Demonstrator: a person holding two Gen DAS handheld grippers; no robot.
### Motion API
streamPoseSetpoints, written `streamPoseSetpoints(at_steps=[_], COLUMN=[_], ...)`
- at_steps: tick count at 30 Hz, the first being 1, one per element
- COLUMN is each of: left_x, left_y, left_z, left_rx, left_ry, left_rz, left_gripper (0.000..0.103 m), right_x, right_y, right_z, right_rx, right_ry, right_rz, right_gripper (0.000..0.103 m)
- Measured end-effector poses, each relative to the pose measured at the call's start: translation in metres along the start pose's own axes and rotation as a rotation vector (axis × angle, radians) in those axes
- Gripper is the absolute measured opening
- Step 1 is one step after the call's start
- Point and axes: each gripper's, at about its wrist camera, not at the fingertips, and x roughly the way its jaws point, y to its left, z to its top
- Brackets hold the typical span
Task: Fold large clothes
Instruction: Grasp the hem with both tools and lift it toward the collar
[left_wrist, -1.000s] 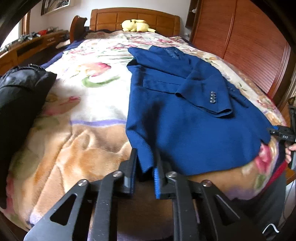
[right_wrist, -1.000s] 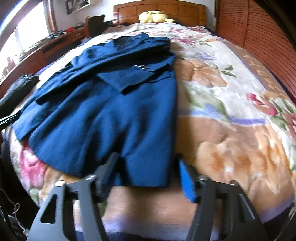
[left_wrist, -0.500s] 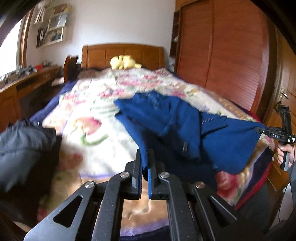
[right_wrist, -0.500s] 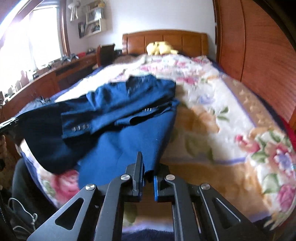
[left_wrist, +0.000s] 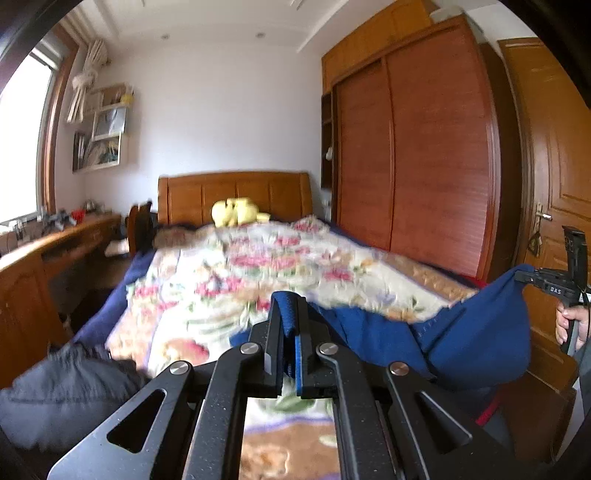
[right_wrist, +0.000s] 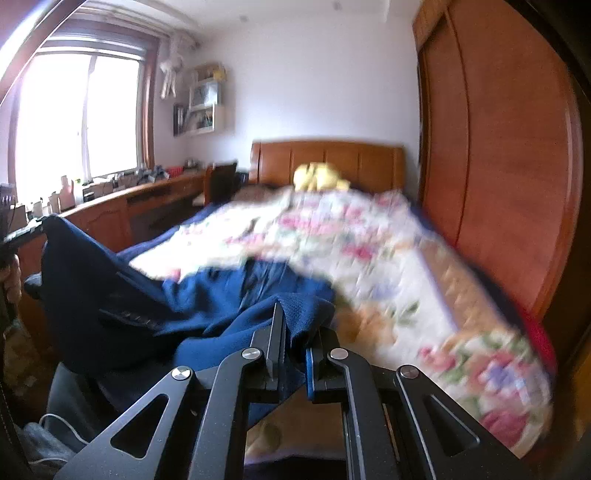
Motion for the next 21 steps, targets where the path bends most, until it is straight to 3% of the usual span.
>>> streamPoseSetpoints(at_steps=[8, 12, 15, 21], left_x=[-0.029, -0.026, -0.003, 0.087], left_y=[-0.007, -0.001, 0.008, 0.033], left_z=[0.040, 0.047, 0.041, 0.004], left_rx=[0.024, 0.017, 0.017, -0.017], left_ry=[-0.110, -0.127, -0.102, 0.054], left_rz=[-0.041, -0.035, -0.011, 0.054], left_gripper=[0.005, 0.005, 0.005, 0.005], right_x=[-0.069, -0.086, -0.072, 0.020], right_y=[-0.011, -0.017, -0.014, -0.013], right_z=[0.023, 0.031, 0.029, 0.016], right_rx=[-0.013, -0.008, -0.019, -0.033], right_ry=[-0.120, -0.153, -0.130, 0.016], right_rz=[-0.052, -0.066, -0.087, -0.098], right_gripper=[0.007, 0.007, 0.007, 0.007])
